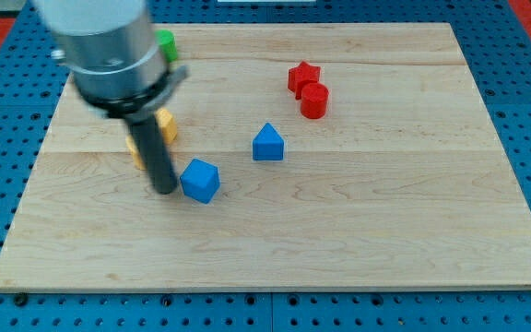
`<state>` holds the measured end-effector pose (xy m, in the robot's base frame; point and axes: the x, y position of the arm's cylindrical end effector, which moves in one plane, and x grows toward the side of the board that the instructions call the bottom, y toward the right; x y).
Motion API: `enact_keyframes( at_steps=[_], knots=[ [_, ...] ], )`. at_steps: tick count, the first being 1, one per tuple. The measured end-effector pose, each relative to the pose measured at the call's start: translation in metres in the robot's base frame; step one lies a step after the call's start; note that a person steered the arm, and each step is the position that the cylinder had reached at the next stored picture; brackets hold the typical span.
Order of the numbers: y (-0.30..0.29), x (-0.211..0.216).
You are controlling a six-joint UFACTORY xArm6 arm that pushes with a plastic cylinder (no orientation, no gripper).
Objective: Move the hexagon to the left center
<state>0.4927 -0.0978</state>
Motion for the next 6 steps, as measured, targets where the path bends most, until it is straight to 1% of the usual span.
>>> enact_keyframes(
  at_steps=[1, 2, 3, 5, 6],
  knots=[
    [0.01, -0.004],
    [0.017, -0.04],
    [-0.013, -0.08],
    [-0.111, -0.088],
    [-0.05, -0.096]
  ],
)
